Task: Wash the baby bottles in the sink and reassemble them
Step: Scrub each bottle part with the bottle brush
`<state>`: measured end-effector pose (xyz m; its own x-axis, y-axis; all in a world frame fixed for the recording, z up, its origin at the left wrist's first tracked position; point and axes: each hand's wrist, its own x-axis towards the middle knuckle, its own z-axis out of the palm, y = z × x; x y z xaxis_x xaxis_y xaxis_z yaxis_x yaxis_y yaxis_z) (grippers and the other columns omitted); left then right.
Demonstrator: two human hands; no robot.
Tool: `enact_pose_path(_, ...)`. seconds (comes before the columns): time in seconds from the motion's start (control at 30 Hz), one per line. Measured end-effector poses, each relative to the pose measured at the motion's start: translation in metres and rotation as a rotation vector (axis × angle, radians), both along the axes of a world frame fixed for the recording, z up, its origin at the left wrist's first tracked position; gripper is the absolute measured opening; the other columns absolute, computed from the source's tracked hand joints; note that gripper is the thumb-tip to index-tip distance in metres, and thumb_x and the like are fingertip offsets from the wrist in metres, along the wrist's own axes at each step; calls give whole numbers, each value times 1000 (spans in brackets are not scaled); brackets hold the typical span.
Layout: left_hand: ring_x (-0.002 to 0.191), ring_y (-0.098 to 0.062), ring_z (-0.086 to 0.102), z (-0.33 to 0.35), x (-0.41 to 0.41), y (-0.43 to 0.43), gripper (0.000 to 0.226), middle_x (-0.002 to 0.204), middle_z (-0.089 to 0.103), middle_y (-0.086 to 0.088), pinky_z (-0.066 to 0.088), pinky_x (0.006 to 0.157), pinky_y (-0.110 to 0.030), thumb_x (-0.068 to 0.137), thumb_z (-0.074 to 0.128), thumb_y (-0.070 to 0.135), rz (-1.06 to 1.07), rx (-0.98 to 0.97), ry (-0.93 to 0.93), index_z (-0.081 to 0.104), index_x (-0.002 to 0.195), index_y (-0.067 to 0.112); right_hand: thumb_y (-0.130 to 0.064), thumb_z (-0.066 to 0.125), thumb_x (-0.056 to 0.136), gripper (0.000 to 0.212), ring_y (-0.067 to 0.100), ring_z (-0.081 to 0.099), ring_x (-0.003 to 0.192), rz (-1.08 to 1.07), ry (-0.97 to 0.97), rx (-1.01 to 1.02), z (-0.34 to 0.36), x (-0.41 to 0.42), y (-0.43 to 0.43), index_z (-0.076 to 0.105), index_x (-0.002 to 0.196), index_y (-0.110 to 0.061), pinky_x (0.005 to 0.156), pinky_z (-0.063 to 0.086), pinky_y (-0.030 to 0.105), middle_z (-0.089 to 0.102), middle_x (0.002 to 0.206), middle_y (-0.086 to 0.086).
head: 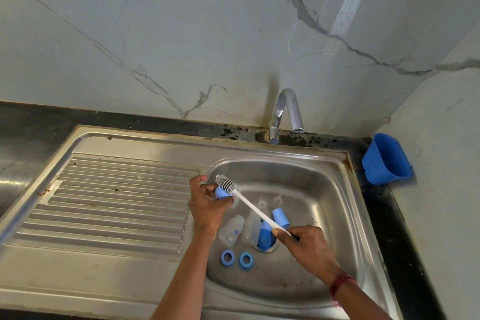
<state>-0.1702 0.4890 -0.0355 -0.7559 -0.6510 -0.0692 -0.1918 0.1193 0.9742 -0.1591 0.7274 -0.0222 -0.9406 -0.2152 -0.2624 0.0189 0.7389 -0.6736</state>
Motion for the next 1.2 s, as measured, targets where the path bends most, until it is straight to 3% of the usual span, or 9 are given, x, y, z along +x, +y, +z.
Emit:
enact_pose_path(0.13,71,-1,64,1,-2,0,81,84,67,2,46,63,-7,52,94,0,-17,-12,-7,47,115,22,-50,65,88,53,10,32,40,-5,3,4,1,-3,-5,51,49,-17,44,31,17,34,45,-5)
enact_pose_path(0.27,75,-8,66,2,-7,-10,85,83,68,2,49,67,-13,52,94,1,-10,-23,-33,47,120,18,-49,67,87,55,9,32,40,3,-21,-12,4,-1,1,43,46,-20,44,31,16,35,45,-6)
enact_pose_path(0.37,73,-7,65,1,-8,-7,84,82,67,2,46,61,-7,52,93,-2,-44,-44,-33,46,121,16,-49,67,87,55,9,32,39,5,-17,3,6,-1,2,43,47,-20,43,31,16,36,45,-6)
enact_pose_path(0.5,74,-4,67,-2,-3,6,78,88,67,4,50,58,-10,56,90,-5,-113,-102,-21,47,118,14,-51,65,88,55,9,32,40,7,4,36,6,-3,-6,45,45,-22,45,32,18,37,46,-5)
enact_pose_path(0.7,67,0,60,2,-1,-8,85,72,62,8,42,57,-7,55,91,-1,-56,-102,-104,43,124,11,-50,67,87,56,9,33,40,15,-13,36,5,3,1,42,46,-21,44,30,16,35,45,-7)
enact_pose_path(0.93,75,-5,64,6,10,17,81,91,63,2,45,55,-6,55,89,-3,-173,-103,-87,42,119,18,-48,67,88,50,8,36,39,3,-42,17,6,7,-9,51,48,-22,44,33,15,39,46,-8)
enact_pose_path(1.2,67,-4,59,4,21,6,97,70,60,4,44,68,-20,58,91,2,-62,6,-131,35,136,14,-52,67,87,63,11,29,42,18,-27,32,7,27,2,36,41,-22,46,26,19,30,39,-7)
